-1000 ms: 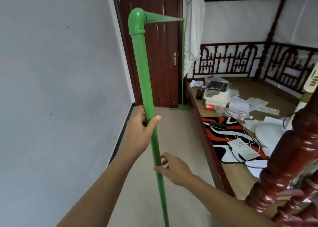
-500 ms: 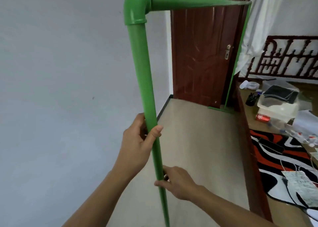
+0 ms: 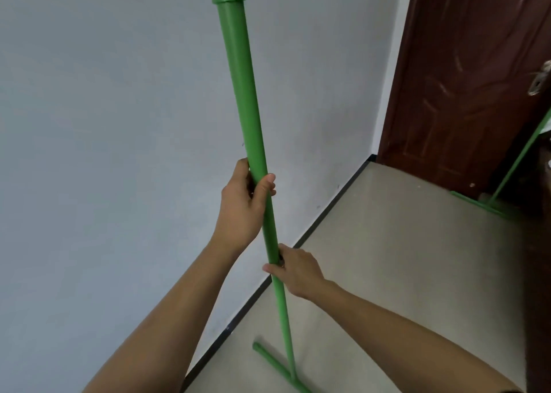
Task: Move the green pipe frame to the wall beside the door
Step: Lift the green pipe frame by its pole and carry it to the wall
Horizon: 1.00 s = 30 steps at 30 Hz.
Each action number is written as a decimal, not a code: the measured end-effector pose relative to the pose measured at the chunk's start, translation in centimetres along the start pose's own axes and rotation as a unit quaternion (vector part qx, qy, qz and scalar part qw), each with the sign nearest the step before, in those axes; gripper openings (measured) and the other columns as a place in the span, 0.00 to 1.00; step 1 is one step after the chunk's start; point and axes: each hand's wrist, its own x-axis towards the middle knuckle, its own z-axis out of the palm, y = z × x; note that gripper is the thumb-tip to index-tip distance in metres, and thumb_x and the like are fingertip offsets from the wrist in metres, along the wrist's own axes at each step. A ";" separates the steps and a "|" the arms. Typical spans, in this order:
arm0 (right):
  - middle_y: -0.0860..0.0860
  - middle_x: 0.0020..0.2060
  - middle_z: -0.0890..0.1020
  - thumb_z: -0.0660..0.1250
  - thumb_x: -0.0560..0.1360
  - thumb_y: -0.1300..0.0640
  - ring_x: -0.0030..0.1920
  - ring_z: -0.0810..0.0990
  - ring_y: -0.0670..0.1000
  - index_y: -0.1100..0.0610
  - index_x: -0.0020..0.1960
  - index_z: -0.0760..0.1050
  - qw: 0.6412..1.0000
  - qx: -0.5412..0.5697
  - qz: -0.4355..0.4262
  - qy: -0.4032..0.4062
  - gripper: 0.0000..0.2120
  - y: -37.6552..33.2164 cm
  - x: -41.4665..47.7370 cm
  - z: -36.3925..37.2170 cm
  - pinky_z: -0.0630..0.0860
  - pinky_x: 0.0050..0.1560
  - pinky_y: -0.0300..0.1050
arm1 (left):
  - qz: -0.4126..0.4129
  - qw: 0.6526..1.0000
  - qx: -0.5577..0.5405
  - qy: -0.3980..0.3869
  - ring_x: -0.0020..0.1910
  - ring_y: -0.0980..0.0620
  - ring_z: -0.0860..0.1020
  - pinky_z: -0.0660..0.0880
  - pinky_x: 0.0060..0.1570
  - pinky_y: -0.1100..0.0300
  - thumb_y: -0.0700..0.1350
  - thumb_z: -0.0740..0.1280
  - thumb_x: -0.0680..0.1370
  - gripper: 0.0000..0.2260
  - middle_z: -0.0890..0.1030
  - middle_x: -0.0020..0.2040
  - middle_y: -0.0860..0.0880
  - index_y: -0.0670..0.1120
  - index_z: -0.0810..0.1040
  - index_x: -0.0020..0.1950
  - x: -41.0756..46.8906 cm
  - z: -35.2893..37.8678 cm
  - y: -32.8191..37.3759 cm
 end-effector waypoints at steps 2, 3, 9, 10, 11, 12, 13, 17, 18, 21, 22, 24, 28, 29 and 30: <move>0.52 0.48 0.83 0.64 0.74 0.41 0.48 0.81 0.55 0.53 0.55 0.73 1.000 0.001 0.005 -0.003 0.18 -1.1 2.2 0.7 0.78 0.49 0.52 | 0.001 1.000 0.002 0.003 0.46 0.46 0.83 0.80 0.51 0.46 0.46 0.61 0.80 0.08 0.79 0.42 0.50 0.43 0.70 0.56 1.7 -1.1 -1.3; 0.51 0.49 0.83 0.64 0.74 0.41 0.48 0.81 0.55 0.53 0.55 0.73 1.000 0.000 0.008 -0.004 0.18 -1.7 3.3 1.0 0.78 0.50 0.51 | 0.003 1.000 0.005 0.004 0.46 0.46 0.83 0.81 0.51 0.47 0.46 0.60 0.80 0.08 0.79 0.42 0.50 0.44 0.69 0.56 2.5 -1.7 -2.1; 0.51 0.50 0.83 0.63 0.74 0.41 0.47 0.82 0.55 0.53 0.56 0.72 1.000 -0.007 0.027 -0.007 0.18 -4.7 9.2 2.9 0.78 0.49 0.50 | 0.016 0.999 0.039 0.007 0.45 0.47 0.82 0.81 0.47 0.51 0.47 0.58 0.81 0.08 0.79 0.42 0.49 0.44 0.67 0.55 7.2 -4.6 -5.8; 0.52 0.50 0.84 0.63 0.74 0.41 0.47 0.82 0.55 0.53 0.56 0.72 1.000 -0.010 0.029 -0.005 0.18 -5.0 9.9 3.2 0.78 0.48 0.49 | 0.016 0.999 0.041 0.006 0.45 0.47 0.82 0.81 0.47 0.51 0.47 0.58 0.81 0.08 0.78 0.41 0.49 0.44 0.67 0.55 7.8 -5.0 -6.2; 0.52 0.49 0.84 0.63 0.75 0.41 0.46 0.82 0.55 0.54 0.56 0.72 0.999 -0.013 0.029 -0.001 0.18 -5.3 10.5 3.5 0.77 0.47 0.49 | 0.016 0.999 0.042 0.004 0.45 0.47 0.82 0.81 0.47 0.51 0.47 0.57 0.81 0.08 0.78 0.41 0.50 0.44 0.67 0.55 8.3 -5.4 -6.6; 0.52 0.49 0.84 0.62 0.75 0.41 0.46 0.82 0.55 0.54 0.56 0.72 0.999 -0.016 0.030 0.002 0.18 -5.6 11.1 3.7 0.77 0.47 0.49 | 0.016 0.999 0.042 0.002 0.45 0.47 0.82 0.80 0.47 0.52 0.47 0.57 0.81 0.08 0.78 0.41 0.50 0.44 0.67 0.55 8.8 -5.7 -7.0; 0.52 0.48 0.84 0.62 0.75 0.41 0.46 0.82 0.56 0.54 0.56 0.72 0.999 -0.018 0.029 0.003 0.19 -5.8 11.5 3.9 0.78 0.47 0.49 | 0.017 0.999 0.042 0.001 0.45 0.46 0.82 0.80 0.46 0.52 0.47 0.57 0.81 0.08 0.78 0.41 0.51 0.44 0.67 0.55 9.2 -6.0 -7.3; 0.53 0.47 0.84 0.61 0.75 0.40 0.45 0.82 0.56 0.54 0.57 0.71 0.999 -0.030 0.024 -0.003 0.19 -6.2 13.0 4.2 0.78 0.46 0.50 | 0.019 0.999 0.039 0.002 0.45 0.46 0.82 0.80 0.46 0.53 0.47 0.57 0.81 0.07 0.78 0.42 0.50 0.44 0.67 0.55 10.3 -6.7 -8.0; 0.53 0.47 0.84 0.61 0.75 0.40 0.45 0.82 0.56 0.54 0.57 0.71 0.999 -0.032 0.023 -0.005 0.19 -6.1 13.2 4.2 0.78 0.46 0.50 | 0.019 0.999 0.037 0.002 0.45 0.47 0.82 0.80 0.46 0.54 0.47 0.58 0.81 0.07 0.78 0.42 0.51 0.44 0.67 0.55 10.5 -6.7 -8.1; 0.53 0.48 0.83 0.60 0.75 0.39 0.45 0.82 0.56 0.53 0.57 0.70 0.999 -0.029 0.022 -0.023 0.19 -5.4 13.2 4.0 0.79 0.47 0.51 | 0.017 0.999 0.033 0.008 0.45 0.48 0.82 0.80 0.46 0.54 0.47 0.58 0.81 0.08 0.77 0.41 0.53 0.43 0.68 0.55 10.4 -6.1 -8.0; 0.52 0.50 0.83 0.60 0.75 0.39 0.46 0.82 0.55 0.52 0.58 0.70 0.999 -0.013 0.023 -0.035 0.19 -4.9 13.0 3.9 0.79 0.48 0.52 | 0.012 0.999 0.035 0.014 0.45 0.47 0.82 0.80 0.46 0.53 0.47 0.58 0.81 0.08 0.78 0.40 0.53 0.43 0.68 0.55 10.1 -5.8 -8.0; 0.50 0.54 0.82 0.62 0.75 0.41 0.48 0.81 0.53 0.51 0.60 0.70 0.997 0.029 0.026 -0.064 0.19 -3.4 12.0 3.4 0.79 0.51 0.51 | -0.011 0.999 0.036 0.030 0.45 0.45 0.82 0.80 0.47 0.49 0.47 0.59 0.80 0.09 0.78 0.40 0.50 0.42 0.68 0.54 9.3 -5.3 -8.2; 0.48 0.51 0.81 0.65 0.73 0.43 0.49 0.80 0.48 0.49 0.57 0.74 0.991 0.089 0.047 -0.083 0.16 1.8 8.4 0.9 0.78 0.52 0.47 | -0.093 0.992 0.065 0.063 0.49 0.45 0.78 0.79 0.44 0.54 0.44 0.62 0.79 0.11 0.78 0.50 0.45 0.43 0.69 0.61 6.1 -3.8 -9.3; 0.47 0.49 0.80 0.66 0.73 0.44 0.48 0.80 0.48 0.49 0.56 0.75 0.990 0.102 0.053 -0.078 0.15 3.5 7.2 -0.2 0.78 0.51 0.46 | -0.111 0.989 0.068 0.075 0.51 0.48 0.77 0.76 0.42 0.62 0.43 0.62 0.79 0.14 0.77 0.54 0.49 0.45 0.68 0.64 5.0 -3.2 -9.8; 0.46 0.48 0.80 0.66 0.73 0.45 0.47 0.80 0.47 0.50 0.55 0.76 0.989 0.116 0.061 -0.073 0.14 5.3 5.9 -1.3 0.78 0.49 0.45 | -0.130 0.985 0.070 0.089 0.53 0.50 0.77 0.74 0.42 0.66 0.43 0.63 0.79 0.16 0.76 0.57 0.51 0.46 0.68 0.66 3.7 -2.5 -10.2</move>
